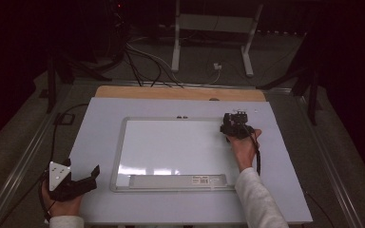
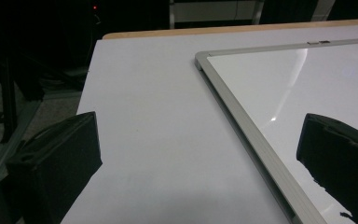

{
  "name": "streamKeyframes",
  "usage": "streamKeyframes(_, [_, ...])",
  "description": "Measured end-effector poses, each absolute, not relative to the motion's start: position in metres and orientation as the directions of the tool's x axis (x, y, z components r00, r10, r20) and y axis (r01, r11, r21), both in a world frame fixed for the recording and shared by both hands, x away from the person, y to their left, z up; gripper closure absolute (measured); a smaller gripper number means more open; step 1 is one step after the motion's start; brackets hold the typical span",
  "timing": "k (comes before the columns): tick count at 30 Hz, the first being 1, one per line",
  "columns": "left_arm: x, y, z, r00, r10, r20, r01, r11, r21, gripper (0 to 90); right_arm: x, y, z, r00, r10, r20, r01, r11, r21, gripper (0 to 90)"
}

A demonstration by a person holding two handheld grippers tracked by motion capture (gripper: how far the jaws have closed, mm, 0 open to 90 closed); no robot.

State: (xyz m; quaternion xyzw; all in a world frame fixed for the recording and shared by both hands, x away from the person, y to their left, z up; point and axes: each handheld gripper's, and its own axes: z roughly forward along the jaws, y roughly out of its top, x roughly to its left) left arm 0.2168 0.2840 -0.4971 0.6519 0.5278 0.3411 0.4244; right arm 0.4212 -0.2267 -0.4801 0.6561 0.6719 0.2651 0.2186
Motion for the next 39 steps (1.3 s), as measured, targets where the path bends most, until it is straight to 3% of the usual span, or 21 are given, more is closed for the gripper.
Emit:
streamKeyframes(6, [0.217, 0.284, -0.497, 0.208, 0.978, -0.006, 0.395, -0.078, 0.915, 0.5, 0.415, -0.225, -0.471, -0.116, 0.991, 0.074, 0.716, 0.032, 0.697, 14.7])
streamKeyframes(11, [0.216, 0.284, -0.496, 0.209, 0.978, -0.006, 0.393, -0.079, 0.916, 0.5, 0.407, -0.223, -0.464, -0.169, 0.986, 0.013, 0.671, 0.105, 0.734, 0.6])
streamKeyframes(39, [0.214, 0.284, -0.493, 0.216, 0.976, -0.014, 0.380, -0.071, 0.922, 0.5, 0.313, -0.265, -0.441, -0.315, 0.949, -0.019, 0.432, 0.161, 0.887, 0.0])
